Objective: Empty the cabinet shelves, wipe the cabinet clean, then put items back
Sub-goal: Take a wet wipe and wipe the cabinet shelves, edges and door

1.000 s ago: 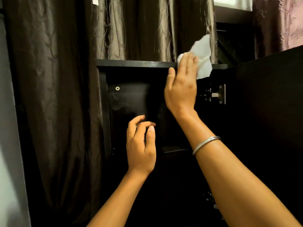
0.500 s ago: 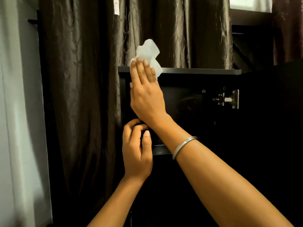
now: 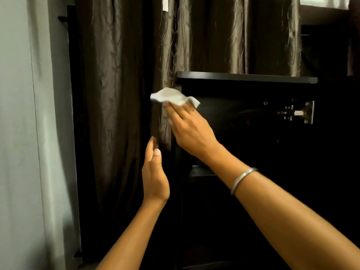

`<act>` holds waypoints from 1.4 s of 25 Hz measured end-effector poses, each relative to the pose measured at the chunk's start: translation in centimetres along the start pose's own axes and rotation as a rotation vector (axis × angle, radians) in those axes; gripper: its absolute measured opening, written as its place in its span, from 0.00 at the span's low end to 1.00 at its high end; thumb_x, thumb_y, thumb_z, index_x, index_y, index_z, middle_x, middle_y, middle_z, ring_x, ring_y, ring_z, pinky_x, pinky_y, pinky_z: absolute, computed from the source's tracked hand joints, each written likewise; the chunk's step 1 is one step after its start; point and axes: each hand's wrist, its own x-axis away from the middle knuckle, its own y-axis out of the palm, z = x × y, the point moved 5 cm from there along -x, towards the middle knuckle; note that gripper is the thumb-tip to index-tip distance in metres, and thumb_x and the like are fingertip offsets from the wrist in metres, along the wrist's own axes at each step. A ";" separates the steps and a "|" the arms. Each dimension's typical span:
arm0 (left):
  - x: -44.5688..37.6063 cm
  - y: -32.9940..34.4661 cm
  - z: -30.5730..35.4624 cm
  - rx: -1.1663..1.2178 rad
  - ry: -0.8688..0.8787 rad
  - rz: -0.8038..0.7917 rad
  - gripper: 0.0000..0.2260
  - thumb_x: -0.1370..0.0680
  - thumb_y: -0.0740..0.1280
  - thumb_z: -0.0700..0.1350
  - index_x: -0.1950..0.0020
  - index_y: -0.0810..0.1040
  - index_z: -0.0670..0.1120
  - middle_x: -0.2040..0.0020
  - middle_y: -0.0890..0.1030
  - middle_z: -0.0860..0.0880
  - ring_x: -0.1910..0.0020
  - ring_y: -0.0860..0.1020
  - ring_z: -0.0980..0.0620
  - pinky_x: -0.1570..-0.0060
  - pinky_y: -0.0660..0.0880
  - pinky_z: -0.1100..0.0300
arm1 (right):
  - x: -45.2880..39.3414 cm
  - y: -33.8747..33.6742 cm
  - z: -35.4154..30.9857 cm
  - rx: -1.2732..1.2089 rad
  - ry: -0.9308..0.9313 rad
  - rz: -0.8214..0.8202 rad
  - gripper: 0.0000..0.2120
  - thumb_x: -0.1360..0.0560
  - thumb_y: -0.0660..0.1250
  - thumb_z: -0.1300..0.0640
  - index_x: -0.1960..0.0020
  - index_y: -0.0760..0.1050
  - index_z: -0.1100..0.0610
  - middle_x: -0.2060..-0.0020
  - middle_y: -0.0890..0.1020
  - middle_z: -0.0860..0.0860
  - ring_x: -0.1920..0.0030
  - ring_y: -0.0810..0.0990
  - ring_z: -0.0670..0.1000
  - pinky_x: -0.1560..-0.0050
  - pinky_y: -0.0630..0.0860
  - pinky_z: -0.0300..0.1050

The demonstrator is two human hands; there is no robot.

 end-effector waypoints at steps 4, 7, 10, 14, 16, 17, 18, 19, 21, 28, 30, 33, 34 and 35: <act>-0.2 -1.1 -1.9 -0.023 -0.031 -0.068 0.33 0.24 0.52 0.67 0.23 0.67 0.53 0.26 0.71 0.55 0.28 0.68 0.62 0.25 0.64 0.53 | 6.8 1.9 -2.9 -0.069 0.096 -0.031 0.18 0.19 0.58 0.61 0.31 0.71 0.66 0.37 0.77 0.62 0.40 0.76 0.63 0.39 0.74 0.58; -0.4 -1.4 -1.7 -0.014 -0.005 -0.076 0.30 0.23 0.52 0.66 0.25 0.70 0.54 0.28 0.73 0.55 0.29 0.69 0.62 0.26 0.65 0.52 | 8.3 1.5 -4.7 -0.067 0.164 -0.055 0.10 0.22 0.64 0.63 0.42 0.77 0.64 0.47 0.80 0.59 0.47 0.78 0.59 0.47 0.78 0.56; -0.9 -1.4 -1.2 0.005 -0.036 -0.067 0.33 0.24 0.52 0.68 0.26 0.71 0.51 0.29 0.74 0.54 0.29 0.70 0.59 0.27 0.66 0.50 | 2.3 0.4 -3.2 -0.088 0.283 -0.040 0.12 0.19 0.61 0.56 0.41 0.75 0.63 0.44 0.77 0.59 0.44 0.77 0.60 0.46 0.77 0.57; -0.3 -1.8 -1.1 -0.038 -0.057 -0.081 0.35 0.24 0.51 0.69 0.25 0.70 0.51 0.28 0.74 0.54 0.29 0.70 0.60 0.27 0.68 0.53 | -2.1 0.6 -1.9 -0.124 0.404 -0.053 0.30 0.17 0.55 0.47 0.22 0.57 0.64 0.23 0.59 0.61 0.21 0.51 0.57 0.22 0.49 0.47; 0.0 -2.6 -1.0 -0.056 -0.041 -0.075 0.32 0.23 0.50 0.67 0.27 0.72 0.51 0.30 0.75 0.55 0.31 0.72 0.61 0.29 0.69 0.54 | 0.9 1.0 -3.3 -0.123 0.383 -0.078 0.29 0.17 0.56 0.49 0.22 0.57 0.64 0.22 0.58 0.60 0.21 0.50 0.57 0.22 0.49 0.47; -0.1 -3.1 -1.0 -0.061 -0.030 -0.068 0.30 0.22 0.50 0.66 0.29 0.74 0.52 0.31 0.75 0.55 0.32 0.72 0.61 0.29 0.69 0.55 | 2.7 1.0 -4.0 -0.122 0.369 -0.071 0.26 0.17 0.56 0.51 0.24 0.61 0.65 0.24 0.64 0.60 0.22 0.57 0.58 0.23 0.57 0.49; -0.2 -3.5 -1.0 -0.065 -0.023 -0.061 0.27 0.21 0.50 0.64 0.31 0.75 0.53 0.32 0.76 0.56 0.33 0.72 0.62 0.30 0.70 0.55 | 3.8 0.8 -4.2 -0.120 0.362 -0.044 0.21 0.17 0.58 0.54 0.29 0.68 0.65 0.30 0.71 0.61 0.28 0.67 0.60 0.29 0.69 0.52; -0.2 -3.7 -0.9 -0.073 -0.020 -0.059 0.24 0.20 0.51 0.63 0.33 0.75 0.55 0.33 0.76 0.57 0.34 0.73 0.62 0.30 0.70 0.55 | 3.7 0.5 -3.7 -0.134 0.371 -0.003 0.17 0.18 0.59 0.57 0.33 0.72 0.65 0.37 0.76 0.61 0.36 0.75 0.60 0.40 0.78 0.54; -0.2 -4.0 -0.7 -0.088 -0.021 -0.062 0.20 0.20 0.51 0.61 0.35 0.74 0.57 0.33 0.75 0.56 0.34 0.72 0.61 0.30 0.70 0.53 | 1.1 -0.1 -2.4 -0.143 0.402 0.066 0.19 0.18 0.58 0.58 0.30 0.69 0.64 0.36 0.75 0.61 0.40 0.76 0.57 0.46 0.80 0.50; 0.4 -4.1 -1.4 -0.086 -0.048 -0.063 0.14 0.20 0.53 0.60 0.42 0.76 0.61 0.35 0.76 0.55 0.36 0.74 0.60 0.34 0.72 0.57 | 2.0 1.3 -3.4 -0.144 0.442 0.006 0.27 0.21 0.59 0.65 0.23 0.59 0.65 0.25 0.64 0.62 0.29 0.70 0.61 0.43 0.79 0.54; 1.0 -4.1 -2.3 -0.097 -0.052 -0.073 0.16 0.20 0.55 0.58 0.40 0.78 0.56 0.36 0.77 0.55 0.37 0.75 0.60 0.35 0.72 0.59 | 5.5 1.3 -4.5 -0.124 0.427 -0.010 0.29 0.25 0.62 0.69 0.25 0.64 0.65 0.28 0.71 0.60 0.38 0.78 0.63 0.51 0.82 0.56; 2.4 -4.0 -4.1 -0.130 -0.087 -0.085 0.15 0.17 0.57 0.53 0.37 0.79 0.51 0.37 0.77 0.55 0.38 0.76 0.59 0.35 0.73 0.59 | 10.6 1.4 -6.2 -0.094 0.393 0.010 0.24 0.29 0.69 0.71 0.33 0.76 0.64 0.39 0.81 0.57 0.50 0.84 0.60 0.57 0.84 0.55; 2.9 -4.0 -4.6 -0.140 -0.103 -0.089 0.14 0.16 0.58 0.51 0.37 0.79 0.50 0.37 0.77 0.54 0.38 0.76 0.59 0.36 0.73 0.60 | 12.3 1.4 -6.8 -0.098 0.383 0.009 0.21 0.29 0.70 0.70 0.37 0.78 0.64 0.42 0.83 0.57 0.50 0.85 0.59 0.56 0.84 0.53; 3.5 -4.1 -5.0 -0.150 -0.120 -0.096 0.14 0.16 0.58 0.50 0.37 0.79 0.50 0.37 0.77 0.55 0.38 0.76 0.59 0.36 0.73 0.61 | 13.6 1.2 -7.4 -0.111 0.389 0.007 0.17 0.29 0.72 0.69 0.40 0.81 0.64 0.44 0.84 0.57 0.50 0.85 0.57 0.56 0.84 0.52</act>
